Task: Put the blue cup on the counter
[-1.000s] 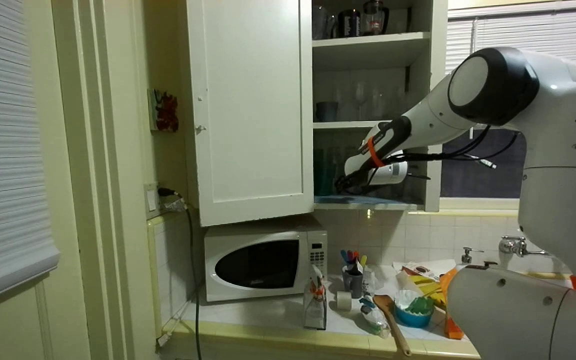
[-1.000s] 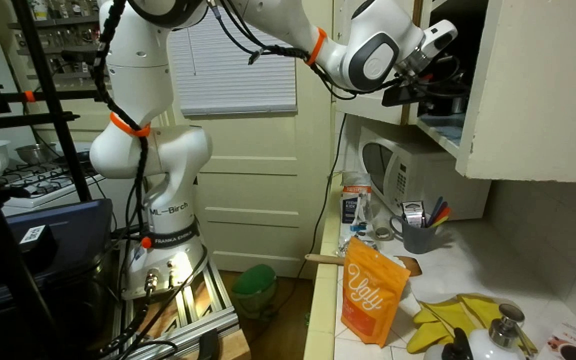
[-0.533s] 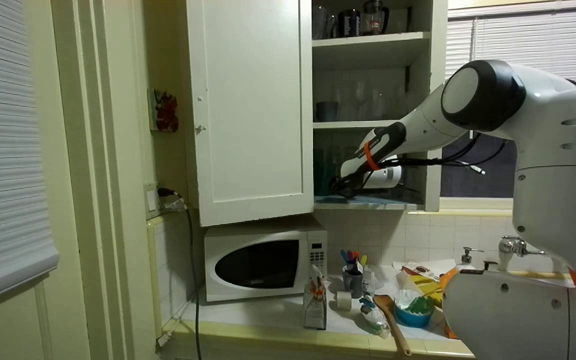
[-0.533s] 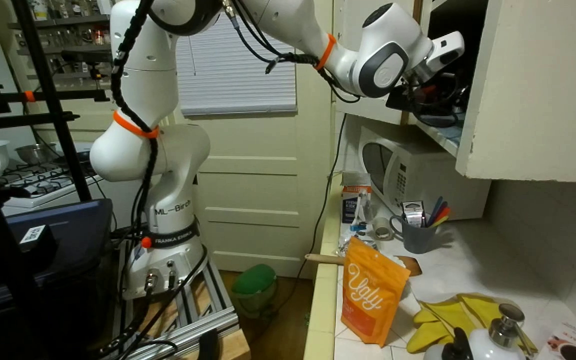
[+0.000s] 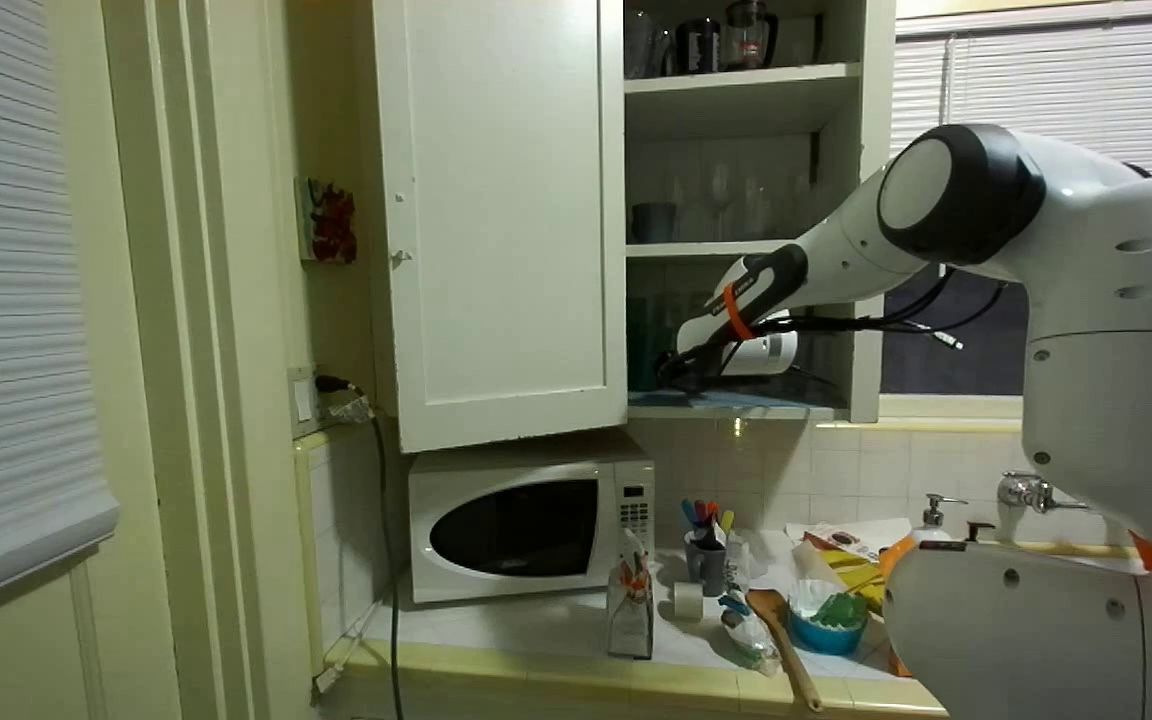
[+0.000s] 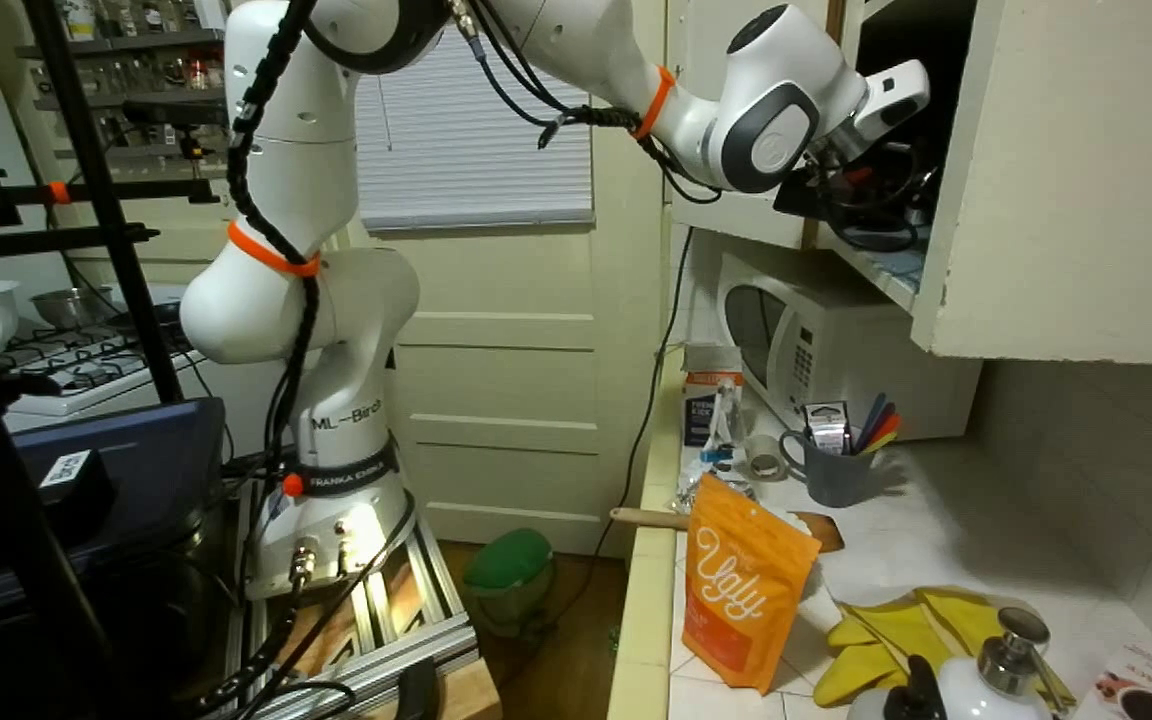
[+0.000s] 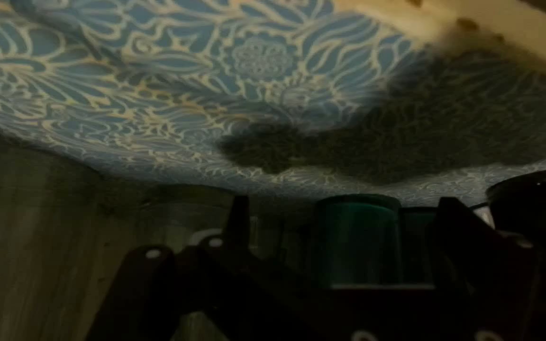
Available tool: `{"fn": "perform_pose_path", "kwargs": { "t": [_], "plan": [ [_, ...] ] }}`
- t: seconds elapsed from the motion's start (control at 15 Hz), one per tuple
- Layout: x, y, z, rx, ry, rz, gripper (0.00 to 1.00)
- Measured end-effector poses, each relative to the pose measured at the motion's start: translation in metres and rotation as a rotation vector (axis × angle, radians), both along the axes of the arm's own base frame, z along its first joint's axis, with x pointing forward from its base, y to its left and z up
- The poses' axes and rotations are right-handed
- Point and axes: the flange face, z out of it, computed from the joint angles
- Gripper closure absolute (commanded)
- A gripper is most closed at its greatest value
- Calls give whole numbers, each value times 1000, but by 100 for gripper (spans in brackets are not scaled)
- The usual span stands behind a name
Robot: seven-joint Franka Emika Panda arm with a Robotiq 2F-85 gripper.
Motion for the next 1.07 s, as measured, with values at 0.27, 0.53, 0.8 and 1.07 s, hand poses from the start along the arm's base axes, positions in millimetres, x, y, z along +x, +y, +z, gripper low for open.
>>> {"fn": "perform_pose_path", "kwargs": {
  "t": [0.27,0.53,0.8,1.07],
  "plan": [
    [4,-9,3,-36,1,-9,0],
    [14,-16,6,-63,-6,-24,0],
    [33,-5,6,-64,-12,-6,0],
    [50,3,1,-54,-2,2,0]
  ]
}}
